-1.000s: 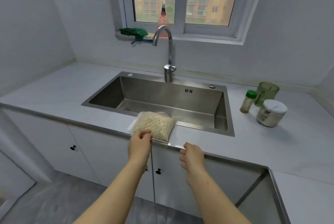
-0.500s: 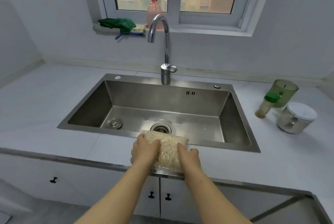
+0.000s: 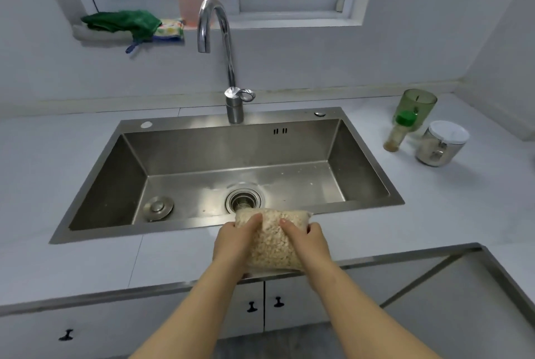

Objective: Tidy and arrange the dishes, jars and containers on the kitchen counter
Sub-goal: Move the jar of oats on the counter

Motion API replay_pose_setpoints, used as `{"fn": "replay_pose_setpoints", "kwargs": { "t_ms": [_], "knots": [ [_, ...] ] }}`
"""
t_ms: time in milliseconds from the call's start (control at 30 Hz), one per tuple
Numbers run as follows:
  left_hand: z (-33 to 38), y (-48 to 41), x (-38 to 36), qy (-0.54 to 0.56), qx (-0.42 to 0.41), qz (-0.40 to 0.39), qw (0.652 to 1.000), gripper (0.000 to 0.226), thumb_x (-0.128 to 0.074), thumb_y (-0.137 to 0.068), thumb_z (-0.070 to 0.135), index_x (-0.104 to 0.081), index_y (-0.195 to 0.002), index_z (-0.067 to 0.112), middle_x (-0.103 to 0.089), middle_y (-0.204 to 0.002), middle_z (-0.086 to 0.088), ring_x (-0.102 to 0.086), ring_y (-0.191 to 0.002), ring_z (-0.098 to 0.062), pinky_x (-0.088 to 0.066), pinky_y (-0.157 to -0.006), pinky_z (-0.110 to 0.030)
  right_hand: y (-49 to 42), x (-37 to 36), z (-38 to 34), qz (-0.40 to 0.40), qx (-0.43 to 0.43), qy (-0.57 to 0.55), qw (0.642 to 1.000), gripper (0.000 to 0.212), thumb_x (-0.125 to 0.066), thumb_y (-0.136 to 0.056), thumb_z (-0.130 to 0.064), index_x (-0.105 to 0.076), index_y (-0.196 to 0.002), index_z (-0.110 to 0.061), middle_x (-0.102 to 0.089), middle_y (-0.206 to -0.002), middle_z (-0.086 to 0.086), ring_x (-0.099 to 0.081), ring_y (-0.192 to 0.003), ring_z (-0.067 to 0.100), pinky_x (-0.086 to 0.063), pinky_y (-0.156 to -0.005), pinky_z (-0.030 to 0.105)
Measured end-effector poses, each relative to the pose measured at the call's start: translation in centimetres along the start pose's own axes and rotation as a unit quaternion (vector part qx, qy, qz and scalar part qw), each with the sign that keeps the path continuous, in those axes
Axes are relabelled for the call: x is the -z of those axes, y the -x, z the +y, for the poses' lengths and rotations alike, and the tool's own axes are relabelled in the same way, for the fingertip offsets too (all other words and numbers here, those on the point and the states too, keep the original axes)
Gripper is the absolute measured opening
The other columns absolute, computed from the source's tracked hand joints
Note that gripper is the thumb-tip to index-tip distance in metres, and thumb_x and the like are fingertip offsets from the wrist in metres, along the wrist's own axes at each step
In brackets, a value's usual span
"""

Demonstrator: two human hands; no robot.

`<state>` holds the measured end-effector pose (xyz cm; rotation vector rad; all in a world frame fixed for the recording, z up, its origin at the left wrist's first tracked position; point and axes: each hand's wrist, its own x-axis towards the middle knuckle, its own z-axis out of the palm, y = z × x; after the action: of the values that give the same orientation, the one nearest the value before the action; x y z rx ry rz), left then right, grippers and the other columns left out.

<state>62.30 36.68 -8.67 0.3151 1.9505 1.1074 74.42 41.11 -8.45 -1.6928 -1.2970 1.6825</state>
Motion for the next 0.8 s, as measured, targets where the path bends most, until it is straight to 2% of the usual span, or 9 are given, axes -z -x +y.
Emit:
{"fn": "replay_pose_setpoints", "kwargs": {
  "t_ms": [100, 233, 367, 467, 567, 600, 700, 733, 800],
  "knots": [
    [0.3, 0.6, -0.7, 0.021, -0.004, -0.046, 0.999, 0.052, -0.064, -0.081, 0.043, -0.057, -0.115, 0.004, -0.064, -0.105, -0.011, -0.063, -0.094, -0.030, -0.055, -0.080, -0.038, 1.1, 0.8, 0.3, 0.026, -0.004, -0.054, 0.998, 0.052, -0.064, -0.083, -0.039, -0.043, -0.120, -0.009, -0.056, -0.113, 0.008, -0.058, -0.098, 0.024, -0.053, -0.083, 0.040],
    [1.2, 2.8, -2.7, 0.021, -0.026, -0.127, 0.991, 0.040, -0.066, -0.083, 0.036, -0.058, -0.110, 0.007, -0.064, -0.106, -0.011, -0.063, -0.095, -0.030, -0.056, -0.068, -0.035, 2.8, 3.3, 1.2, 0.070, -0.028, -0.185, 0.980, 0.048, -0.067, -0.084, -0.032, -0.040, -0.117, -0.009, -0.057, -0.108, 0.010, -0.060, -0.093, 0.024, -0.055, -0.071, 0.034],
    [1.7, 6.3, -5.4, -0.048, -0.080, -0.219, 0.971, 0.034, -0.063, -0.085, 0.039, -0.062, -0.104, 0.011, -0.066, -0.103, -0.007, -0.064, -0.094, -0.024, -0.056, -0.077, -0.036, 5.2, 7.2, 3.6, 0.139, -0.049, -0.317, 0.937, 0.046, -0.071, -0.081, -0.030, -0.043, -0.110, -0.008, -0.062, -0.098, 0.010, -0.064, -0.086, 0.025, -0.054, -0.062, 0.031],
    [1.2, 9.6, -7.2, -0.091, -0.140, -0.274, 0.947, 0.021, -0.060, -0.088, 0.037, -0.061, -0.095, 0.017, -0.065, -0.102, -0.004, -0.062, -0.093, -0.018, -0.053, -0.075, -0.030, 7.9, 10.1, 6.1, 0.167, -0.050, -0.384, 0.907, 0.059, -0.075, -0.074, -0.034, -0.051, -0.120, -0.005, -0.068, -0.103, 0.016, -0.069, -0.087, 0.031, -0.055, -0.056, 0.032],
    [0.0, 13.5, -9.8, -0.088, -0.185, -0.312, 0.928, 0.023, -0.061, -0.088, 0.032, -0.059, -0.105, 0.017, -0.063, -0.113, -0.002, -0.059, -0.097, -0.015, -0.050, -0.075, -0.026, 12.0, 13.3, 8.5, 0.190, -0.029, -0.454, 0.870, 0.055, -0.074, -0.075, -0.034, -0.056, -0.121, -0.010, -0.071, -0.102, 0.016, -0.070, -0.087, 0.032, -0.058, -0.062, 0.036],
    [-0.7, 15.3, -10.7, -0.074, -0.192, -0.313, 0.927, 0.028, -0.063, -0.087, 0.030, -0.056, -0.112, 0.018, -0.058, -0.121, -0.001, -0.057, -0.103, -0.015, -0.050, -0.080, -0.028, 13.8, 14.4, 9.6, 0.203, -0.015, -0.479, 0.854, 0.048, -0.071, -0.078, -0.032, -0.058, -0.119, -0.009, -0.071, -0.102, 0.015, -0.070, -0.087, 0.031, -0.058, -0.060, 0.034],
    [-4.0, 21.4, -13.4, -0.026, -0.140, -0.308, 0.941, 0.065, -0.068, -0.083, 0.032, -0.034, -0.138, 0.022, -0.037, -0.141, -0.001, -0.046, -0.122, -0.021, -0.040, -0.101, -0.036, 19.6, 17.7, 12.9, 0.259, 0.040, -0.544, 0.797, 0.039, -0.065, -0.085, -0.030, -0.061, -0.118, -0.011, -0.070, -0.105, 0.013, -0.068, -0.091, 0.028, -0.056, -0.058, 0.030],
    [-5.4, 23.7, -14.0, -0.019, -0.099, -0.334, 0.937, 0.072, -0.069, -0.082, 0.035, -0.029, -0.141, 0.022, -0.038, -0.142, -0.003, -0.047, -0.122, -0.023, -0.040, -0.103, -0.037, 21.4, 18.6, 14.2, 0.278, 0.052, -0.563, 0.777, 0.039, -0.065, -0.085, -0.029, -0.061, -0.119, -0.012, -0.070, -0.106, 0.013, -0.068, -0.093, 0.028, -0.056, -0.062, 0.032],
    [-8.4, 28.3, -15.0, 0.016, -0.007, -0.430, 0.903, 0.065, -0.068, -0.083, 0.033, -0.036, -0.137, 0.016, -0.053, -0.131, -0.006, -0.057, -0.113, -0.024, -0.048, -0.093, -0.037, 25.2, 20.0, 16.8, 0.310, 0.087, -0.589, 0.742, 0.037, -0.064, -0.085, -0.026, -0.061, -0.120, -0.011, -0.070, -0.107, 0.013, -0.067, -0.097, 0.029, -0.056, -0.072, 0.036]
  ]
}}
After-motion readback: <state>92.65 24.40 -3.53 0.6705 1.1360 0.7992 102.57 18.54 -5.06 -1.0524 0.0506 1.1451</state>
